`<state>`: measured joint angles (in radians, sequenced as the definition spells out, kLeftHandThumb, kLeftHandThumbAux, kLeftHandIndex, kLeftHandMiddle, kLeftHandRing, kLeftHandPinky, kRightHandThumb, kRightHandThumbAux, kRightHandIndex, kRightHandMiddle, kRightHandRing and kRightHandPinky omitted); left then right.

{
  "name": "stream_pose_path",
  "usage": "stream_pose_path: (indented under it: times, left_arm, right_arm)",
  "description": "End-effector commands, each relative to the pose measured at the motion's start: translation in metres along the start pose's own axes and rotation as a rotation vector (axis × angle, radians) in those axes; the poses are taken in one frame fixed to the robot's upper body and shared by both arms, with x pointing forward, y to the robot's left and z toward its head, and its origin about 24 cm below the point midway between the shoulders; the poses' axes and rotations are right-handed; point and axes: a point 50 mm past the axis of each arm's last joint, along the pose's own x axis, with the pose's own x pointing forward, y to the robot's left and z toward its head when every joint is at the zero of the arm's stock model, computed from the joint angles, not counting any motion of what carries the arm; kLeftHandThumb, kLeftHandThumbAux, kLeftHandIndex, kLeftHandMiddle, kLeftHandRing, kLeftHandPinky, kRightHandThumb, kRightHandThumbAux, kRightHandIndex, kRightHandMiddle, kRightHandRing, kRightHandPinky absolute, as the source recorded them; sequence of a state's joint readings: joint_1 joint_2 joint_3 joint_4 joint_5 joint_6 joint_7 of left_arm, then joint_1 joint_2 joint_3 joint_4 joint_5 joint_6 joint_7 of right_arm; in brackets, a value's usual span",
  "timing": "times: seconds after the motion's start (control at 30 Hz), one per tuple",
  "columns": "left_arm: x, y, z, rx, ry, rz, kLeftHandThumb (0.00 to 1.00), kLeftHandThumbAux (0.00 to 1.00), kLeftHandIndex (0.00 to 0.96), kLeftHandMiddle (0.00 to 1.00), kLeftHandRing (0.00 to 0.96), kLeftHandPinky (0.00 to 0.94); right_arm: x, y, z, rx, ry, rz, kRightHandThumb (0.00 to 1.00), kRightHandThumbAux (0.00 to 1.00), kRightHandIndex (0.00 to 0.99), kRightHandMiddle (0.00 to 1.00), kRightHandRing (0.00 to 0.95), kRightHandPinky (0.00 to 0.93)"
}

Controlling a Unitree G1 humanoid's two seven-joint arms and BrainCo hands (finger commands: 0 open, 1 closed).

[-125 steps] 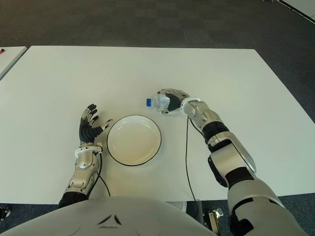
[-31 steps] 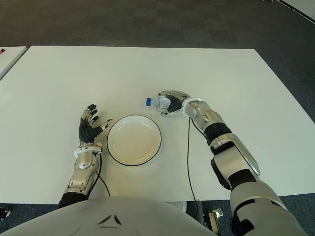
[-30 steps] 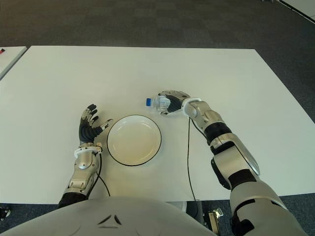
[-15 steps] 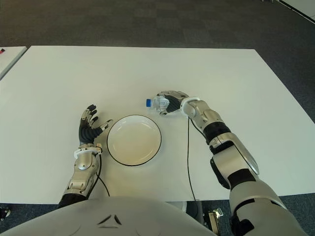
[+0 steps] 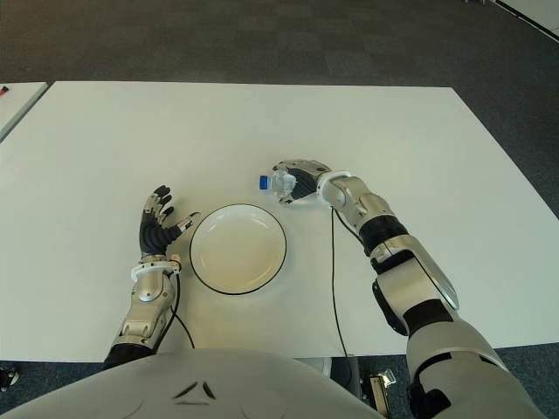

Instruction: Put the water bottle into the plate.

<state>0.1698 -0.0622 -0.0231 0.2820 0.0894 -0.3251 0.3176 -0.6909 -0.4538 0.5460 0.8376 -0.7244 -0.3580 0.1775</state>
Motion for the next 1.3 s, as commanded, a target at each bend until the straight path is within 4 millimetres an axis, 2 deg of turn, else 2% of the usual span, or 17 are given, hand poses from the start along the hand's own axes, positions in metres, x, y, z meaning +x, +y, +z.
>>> stream_pose_path:
  times: [0.03, 0.53, 0.73, 1.0, 1.3]
  left_arm:
    - [-0.0058, -0.0091, -0.0063, -0.025, 0.045, -0.010, 0.000, 0.935, 0.150, 0.147, 0.133, 0.153]
    - [-0.0073, -0.0080, -0.0059, -0.022, 0.034, -0.013, 0.000, 0.929, 0.146, 0.142, 0.126, 0.144]
    - [-0.0074, -0.0075, -0.0059, -0.024, 0.039, -0.008, 0.000, 0.940, 0.146, 0.141, 0.124, 0.141]
    - [-0.0075, -0.0067, -0.0062, -0.007, 0.037, -0.005, 0.000, 0.922, 0.147, 0.137, 0.117, 0.135]
    - [-0.0074, -0.0063, -0.0064, -0.023, 0.041, -0.004, 0.000, 0.940, 0.153, 0.148, 0.124, 0.141]
  right_arm:
    - [0.0013, -0.0035, 0.0034, -0.025, -0.018, 0.011, 0.407, 0.589, 0.000, 0.052, 0.093, 0.244]
    - [0.0028, -0.0033, 0.0041, -0.033, -0.007, 0.012, 0.477, 0.559, 0.009, 0.069, 0.126, 0.284]
    - [0.0050, -0.0038, 0.0052, -0.041, 0.009, 0.012, 0.558, 0.527, 0.041, 0.130, 0.215, 0.367]
    - [0.0064, -0.0040, 0.0059, -0.038, 0.017, 0.005, 0.621, 0.502, 0.061, 0.177, 0.283, 0.440]
    - [0.0075, -0.0031, 0.0061, -0.015, 0.024, 0.002, 0.615, 0.503, 0.055, 0.207, 0.318, 0.435]
